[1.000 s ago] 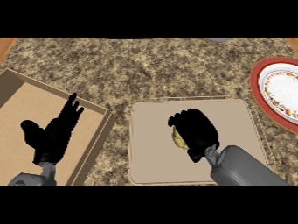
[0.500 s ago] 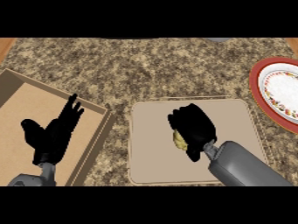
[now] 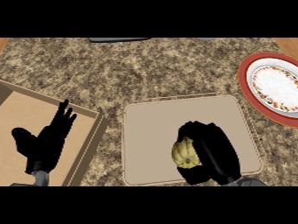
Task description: Pick the squash from the tray and place it in the plate
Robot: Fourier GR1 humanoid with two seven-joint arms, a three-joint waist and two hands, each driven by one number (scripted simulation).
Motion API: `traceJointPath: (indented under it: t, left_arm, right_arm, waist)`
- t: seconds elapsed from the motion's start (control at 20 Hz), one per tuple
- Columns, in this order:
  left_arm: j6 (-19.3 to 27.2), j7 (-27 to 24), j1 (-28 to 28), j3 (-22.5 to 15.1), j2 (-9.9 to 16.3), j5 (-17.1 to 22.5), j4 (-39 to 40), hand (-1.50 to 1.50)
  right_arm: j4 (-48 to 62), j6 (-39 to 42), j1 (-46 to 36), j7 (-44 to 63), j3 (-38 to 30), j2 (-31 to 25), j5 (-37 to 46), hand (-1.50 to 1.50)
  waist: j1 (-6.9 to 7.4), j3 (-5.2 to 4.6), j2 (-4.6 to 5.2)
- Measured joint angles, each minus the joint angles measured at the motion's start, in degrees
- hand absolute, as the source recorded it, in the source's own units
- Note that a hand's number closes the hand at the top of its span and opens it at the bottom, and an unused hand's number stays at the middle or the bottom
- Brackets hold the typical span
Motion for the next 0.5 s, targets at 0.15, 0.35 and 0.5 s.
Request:
traceJointPath:
  t: [0.15,0.35,0.5]
  left_arm:
    - [-0.14,0.26,0.58,0.26,0.16,0.37,-0.29,0.00]
    - [0.15,1.74,0.28,-0.50,0.21,0.11,0.37,0.00]
    - [-0.44,1.35,-0.35,-0.79,0.19,0.39,1.00,0.00]
  right_arm:
    - [-7.83,-5.16,5.72,1.38,-1.84,-1.40,0.96,1.50]
    - [-16.36,-11.13,12.66,2.02,-6.14,-3.13,-0.32,1.50]
    - [-19.92,-15.60,16.98,1.35,-10.29,-3.50,-3.53,1.50]
  waist:
    - [-0.35,-0.05,-0.05]
    - [0.00,0.04,0.25]
    - [0.57,0.14,0.44]
